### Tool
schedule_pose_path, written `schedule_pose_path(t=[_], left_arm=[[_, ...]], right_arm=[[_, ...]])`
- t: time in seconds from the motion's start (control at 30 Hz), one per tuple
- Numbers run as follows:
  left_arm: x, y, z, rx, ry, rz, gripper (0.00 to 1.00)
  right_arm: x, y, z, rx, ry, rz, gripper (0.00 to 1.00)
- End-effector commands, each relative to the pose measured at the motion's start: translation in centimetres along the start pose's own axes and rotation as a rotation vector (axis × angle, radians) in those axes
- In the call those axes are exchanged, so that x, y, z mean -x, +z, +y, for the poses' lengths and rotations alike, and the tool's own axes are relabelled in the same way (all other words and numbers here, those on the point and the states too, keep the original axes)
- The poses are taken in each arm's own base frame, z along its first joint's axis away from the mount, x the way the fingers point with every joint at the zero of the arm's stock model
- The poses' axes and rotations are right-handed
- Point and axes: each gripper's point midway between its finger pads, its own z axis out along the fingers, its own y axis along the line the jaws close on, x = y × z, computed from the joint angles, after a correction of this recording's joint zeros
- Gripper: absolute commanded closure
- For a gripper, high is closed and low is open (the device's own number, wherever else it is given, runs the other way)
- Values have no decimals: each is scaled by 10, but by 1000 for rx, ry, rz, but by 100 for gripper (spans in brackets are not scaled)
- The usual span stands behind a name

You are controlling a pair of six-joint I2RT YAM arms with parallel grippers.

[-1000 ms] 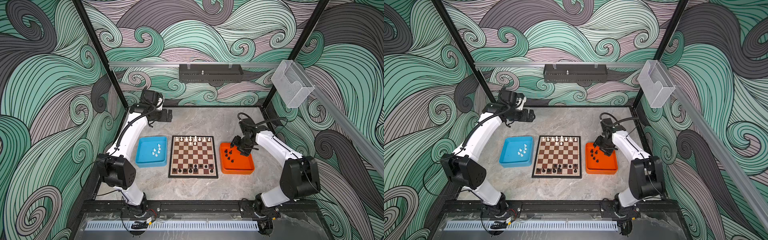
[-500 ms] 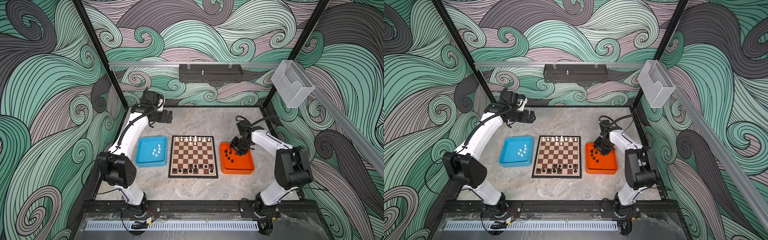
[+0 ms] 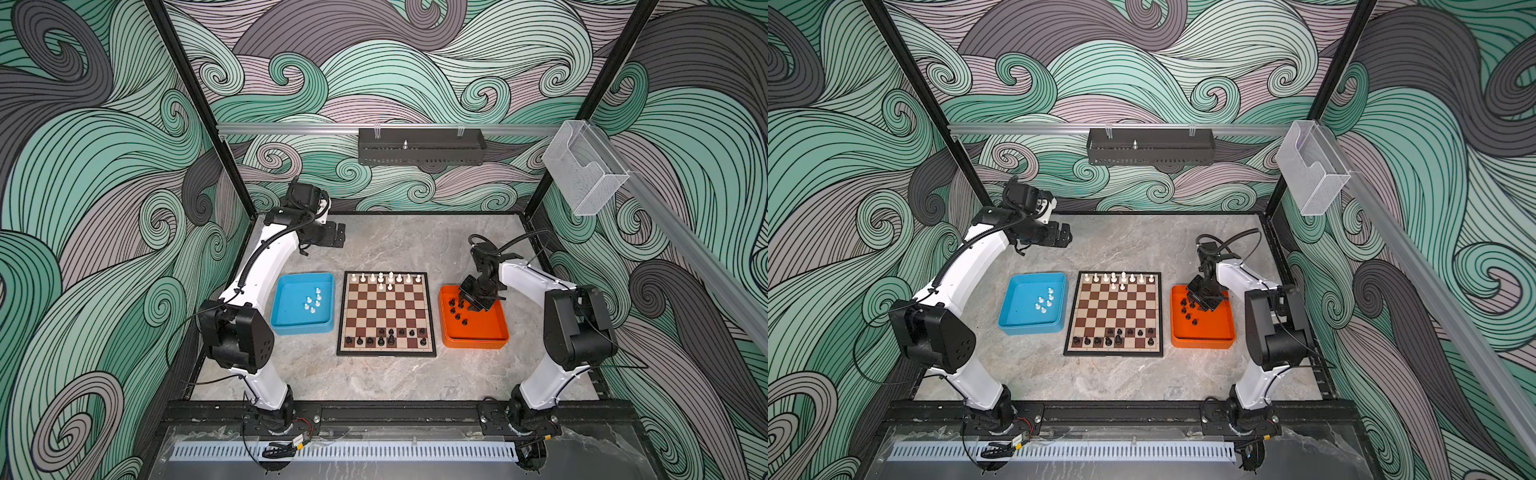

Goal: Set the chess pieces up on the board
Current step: 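Move the right gripper back over the orange tray and lower toward a black piece, then close the right gripper on a black pawn and lift it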

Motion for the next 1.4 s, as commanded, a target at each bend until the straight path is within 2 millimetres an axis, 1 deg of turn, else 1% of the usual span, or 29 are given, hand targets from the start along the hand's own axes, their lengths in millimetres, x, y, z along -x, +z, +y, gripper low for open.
schedule_pose_path(t=[0.0,0.4,0.57,0.7,0.73,0.87,0.93,0.97,1.0,1.17,1.37], left_arm=[[-2,4,-1,-1,9,15,1],[0,7,0,1,7,20,1],[0,9,0,0,6,23,1],[-1,10,0,1,6,26,1],[-1,10,0,1,7,27,1],[-1,11,0,-1,6,29,1],[-1,11,0,-1,5,27,1],[-1,10,-1,-2,5,26,1],[-1,11,-1,-4,5,27,1],[0,11,-3,-18,-3,24,1],[2,8,-5,-29,-17,12,1]], right_arm=[[4,6,-6,-26,1,-3,68],[12,8,-5,-34,-15,-15,77],[13,8,-4,-33,-18,-16,82],[14,7,-4,-33,-25,-20,84],[14,7,-3,-32,-25,-22,86],[15,6,-3,-30,-31,-21,88],[15,5,-2,-30,-42,-25,88],[15,4,-2,-30,-47,-26,91],[16,2,-1,-30,-53,-28,92],[15,-4,1,-32,-100,-19,92],[8,-25,9,-35,-232,13,91]])
